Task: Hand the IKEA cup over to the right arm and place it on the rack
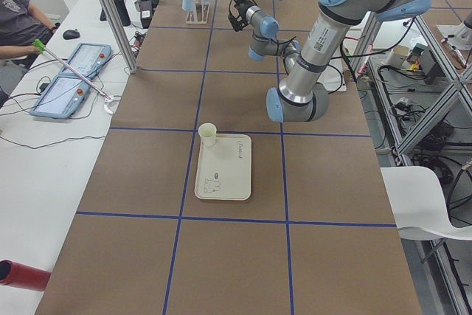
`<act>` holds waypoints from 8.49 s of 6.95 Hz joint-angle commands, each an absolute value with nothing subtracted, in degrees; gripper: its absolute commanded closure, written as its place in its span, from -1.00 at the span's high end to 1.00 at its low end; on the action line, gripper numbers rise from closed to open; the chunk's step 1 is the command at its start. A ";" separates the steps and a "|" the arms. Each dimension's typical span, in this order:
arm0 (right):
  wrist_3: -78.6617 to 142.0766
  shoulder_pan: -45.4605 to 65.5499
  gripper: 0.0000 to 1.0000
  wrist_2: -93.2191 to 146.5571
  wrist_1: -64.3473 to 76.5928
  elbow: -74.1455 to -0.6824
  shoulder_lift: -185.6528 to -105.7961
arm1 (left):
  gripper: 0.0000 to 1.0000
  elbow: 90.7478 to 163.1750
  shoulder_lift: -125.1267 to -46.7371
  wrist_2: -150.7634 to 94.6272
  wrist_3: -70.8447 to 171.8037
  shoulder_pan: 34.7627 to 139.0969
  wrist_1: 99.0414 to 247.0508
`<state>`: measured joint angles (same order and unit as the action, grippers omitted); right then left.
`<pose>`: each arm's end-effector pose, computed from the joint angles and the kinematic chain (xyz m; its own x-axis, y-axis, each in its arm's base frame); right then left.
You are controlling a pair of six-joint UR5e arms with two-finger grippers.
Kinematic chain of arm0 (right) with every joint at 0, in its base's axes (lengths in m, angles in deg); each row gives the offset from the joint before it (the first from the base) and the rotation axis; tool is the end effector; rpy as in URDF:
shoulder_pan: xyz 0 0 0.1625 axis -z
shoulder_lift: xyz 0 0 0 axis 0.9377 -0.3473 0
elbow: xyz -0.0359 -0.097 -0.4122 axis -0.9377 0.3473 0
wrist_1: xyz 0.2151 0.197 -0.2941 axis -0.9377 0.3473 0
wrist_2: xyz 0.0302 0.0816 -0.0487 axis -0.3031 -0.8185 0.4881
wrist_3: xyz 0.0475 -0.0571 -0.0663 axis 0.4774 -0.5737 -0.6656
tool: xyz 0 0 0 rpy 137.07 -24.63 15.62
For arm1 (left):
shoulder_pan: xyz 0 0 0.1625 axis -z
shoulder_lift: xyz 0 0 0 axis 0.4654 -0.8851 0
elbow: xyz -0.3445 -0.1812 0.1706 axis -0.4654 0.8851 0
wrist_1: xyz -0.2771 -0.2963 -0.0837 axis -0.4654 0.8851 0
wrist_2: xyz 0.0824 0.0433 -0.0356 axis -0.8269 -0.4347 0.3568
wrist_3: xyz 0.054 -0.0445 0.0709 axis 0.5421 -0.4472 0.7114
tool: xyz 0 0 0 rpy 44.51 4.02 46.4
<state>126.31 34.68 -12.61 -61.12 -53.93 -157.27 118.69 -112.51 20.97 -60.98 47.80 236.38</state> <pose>-0.2753 -0.4119 0.2754 -0.5562 -0.0003 0.8311 -0.7166 0.5067 -0.4794 0.5285 -0.3702 0.0742 -0.8072 -0.2981 -0.5094 0.1133 0.7688 -0.6294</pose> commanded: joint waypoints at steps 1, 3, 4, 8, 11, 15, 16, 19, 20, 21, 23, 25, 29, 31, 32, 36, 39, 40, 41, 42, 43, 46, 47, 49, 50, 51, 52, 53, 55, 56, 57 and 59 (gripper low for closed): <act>125.25 26.13 -1.00 -18.82 -60.70 -49.30 -157.30 | 1.00 118.52 -112.39 20.89 -56.38 48.04 235.63; 115.72 20.82 -1.00 -22.55 -58.17 -45.59 -157.04 | 1.00 118.61 -109.86 20.71 -48.02 48.12 235.28; 111.05 19.16 -1.00 -22.38 -53.71 -46.19 -156.87 | 1.00 119.04 -109.23 20.71 -45.30 48.56 232.75; 95.31 13.61 -1.00 -21.68 -47.63 -51.71 -164.40 | 1.00 129.30 -104.33 20.80 -39.20 50.14 217.82; 79.07 13.25 -1.00 -15.19 -43.82 -53.58 -172.05 | 1.00 137.29 -95.12 20.97 -34.39 54.08 210.52; 67.50 13.51 -1.00 -11.57 -38.47 -53.58 -175.23 | 1.00 144.00 -88.42 30.60 -29.72 64.00 194.78; 67.41 13.60 -1.00 -11.48 -37.33 -53.41 -175.06 | 1.00 145.58 -86.83 34.38 -26.58 67.25 191.45; 66.71 15.79 -1.00 -11.48 -36.43 -51.30 -173.40 | 1.00 146.73 -83.48 40.13 -24.26 72.11 189.31; 66.97 17.19 -1.00 -11.39 -36.43 -49.64 -171.21 | 1.00 146.82 -83.39 40.13 -24.35 72.12 189.31; 67.23 18.16 -1.00 -11.39 -36.35 -48.93 -170.41 | 1.00 146.73 -83.39 40.14 -24.26 72.12 189.31; 67.41 19.66 -1.00 -11.31 -36.96 -47.43 -170.22 | 1.00 146.82 -83.39 40.14 -24.35 72.12 189.31; 67.50 20.81 -1.00 -11.22 -37.05 -45.51 -168.22 | 1.00 146.82 -83.39 40.22 -24.35 72.12 189.31; 67.41 21.07 -1.00 -11.13 -37.05 -43.30 -165.22 | 1.00 147.00 -83.30 40.22 -24.35 72.12 189.31; 67.24 21.07 -1.00 -11.13 -36.96 -42.77 -164.78 | 1.00 147.08 -83.04 40.22 -24.35 72.12 189.31; 66.98 21.07 -1.00 -11.13 -36.96 -42.77 -164.69 | 1.00 147.09 -82.95 40.22 -24.35 72.12 189.31; 66.89 20.98 -1.00 -11.13 -36.87 -42.33 -164.69 | 1.00 147.09 -82.95 40.22 -24.35 72.12 189.39; 66.89 20.02 -1.00 -11.22 -36.96 -39.87 -162.66 | 1.00 147.09 -82.95 40.22 -24.44 72.03 189.39; 66.89 19.93 -1.00 -11.22 -36.96 -39.78 -162.66 | 1.00 147.17 -82.95 40.22 -24.44 72.03 189.39; 66.97 19.76 -1.00 -11.22 -36.87 -39.52 -162.66 | 1.00 147.17 -82.95 40.22 -24.44 72.03 189.39; 66.97 19.67 -1.00 -11.30 -36.96 -39.08 -162.66 | 1.00 147.26 -82.95 40.22 -24.44 72.03 189.39; 67.06 19.67 -1.00 -11.30 -36.96 -38.99 -162.66 | 1.00 147.26 -82.95 40.31 -24.44 72.03 189.31; 67.41 19.67 -1.00 -11.30 -36.87 -38.29 -161.97 | 1.00 147.44 -82.95 40.31 -24.44 72.03 189.39; 67.41 19.75 -1.00 -11.22 -36.87 -38.20 -161.70 | 1.00 147.52 -82.95 40.31 -24.44 72.03 189.39; 67.41 19.75 -1.00 -11.30 -36.96 -37.41 -161.35 | 1.00 147.79 -82.51 40.57 -24.53 72.03 189.39; 67.50 19.67 -1.00 -11.31 -36.96 -37.23 -161.35 | 1.00 147.79 -82.51 40.57 -24.61 72.03 189.39; 67.59 19.75 -1.00 -11.31 -37.05 -36.45 -161.35 | 1.00 147.79 -82.51 40.57 -24.61 72.03 189.39; 67.59 19.75 -1.00 -11.31 -37.05 -36.44 -161.35 | 1.00 147.79 -82.51 40.57 -24.61 72.03 189.39; 67.59 19.75 -1.00 -11.39 -37.05 -36.27 -161.26 | 1.00 147.79 -82.51 40.57 -24.61 72.03 189.39; 67.59 19.75 -1.00 -11.31 -37.05 -36.00 -160.91 | 1.00 147.79 -82.51 40.58 -24.61 72.03 189.39; 67.59 19.75 -1.00 -11.39 -37.05 -35.91 -160.91 | 1.00 147.79 -82.51 40.66 -24.61 72.03 189.39; 67.68 19.75 -1.00 -11.39 -37.05 -35.48 -160.91 | 1.00 147.79 -82.51 40.66 -24.61 72.03 189.48; 67.68 19.75 -1.00 -11.48 -37.14 -35.12 -160.99 | 1.00 147.79 -82.51 40.66 -24.61 72.03 189.48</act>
<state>67.67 19.75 -11.45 -37.11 -35.31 -160.92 147.79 -82.51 40.62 -24.61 72.03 189.47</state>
